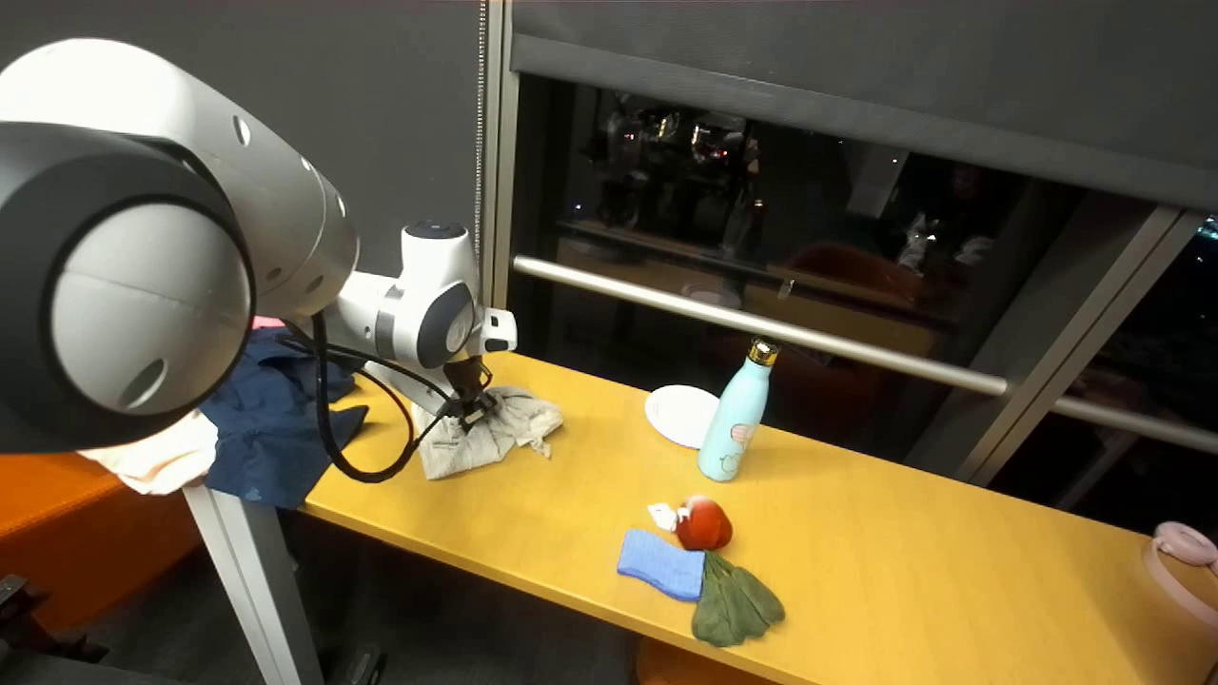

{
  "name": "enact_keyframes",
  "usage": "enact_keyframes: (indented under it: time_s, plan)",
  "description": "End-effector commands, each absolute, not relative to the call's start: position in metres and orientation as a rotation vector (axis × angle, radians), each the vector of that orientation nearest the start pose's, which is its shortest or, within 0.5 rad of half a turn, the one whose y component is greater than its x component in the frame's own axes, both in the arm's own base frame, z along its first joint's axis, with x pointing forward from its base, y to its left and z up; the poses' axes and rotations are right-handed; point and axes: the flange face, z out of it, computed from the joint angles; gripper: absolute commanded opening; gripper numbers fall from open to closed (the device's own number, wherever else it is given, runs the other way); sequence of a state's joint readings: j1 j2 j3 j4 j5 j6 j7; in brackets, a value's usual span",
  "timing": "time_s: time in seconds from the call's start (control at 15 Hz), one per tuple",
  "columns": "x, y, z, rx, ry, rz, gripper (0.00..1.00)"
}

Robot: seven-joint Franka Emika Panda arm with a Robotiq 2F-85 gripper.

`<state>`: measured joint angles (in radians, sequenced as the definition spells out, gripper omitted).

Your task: Move the blue item to the left then use the white cloth to wipe the table

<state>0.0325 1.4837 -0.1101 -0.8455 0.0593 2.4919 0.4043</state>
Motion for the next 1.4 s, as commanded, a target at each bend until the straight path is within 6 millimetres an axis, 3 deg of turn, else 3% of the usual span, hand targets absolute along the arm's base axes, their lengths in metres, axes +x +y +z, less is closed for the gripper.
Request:
enact_keyframes:
  time_s: [0.0,0.33,0.93,1.07,1.33]
  plan:
    - [0.766,-0.041,-0.009,-3.115,0.716,-0.325,0.02]
    - [0.757,-0.078,-0.016,-3.143,0.841,-0.281,0.02]
    - [0.729,-0.138,-0.048,-3.099,0.985,-0.209,0.02]
    - [0.725,-0.133,-0.055,-3.078,0.980,-0.175,0.02]
    - [0.722,-0.096,-0.071,-3.060,0.882,-0.077,0.02]
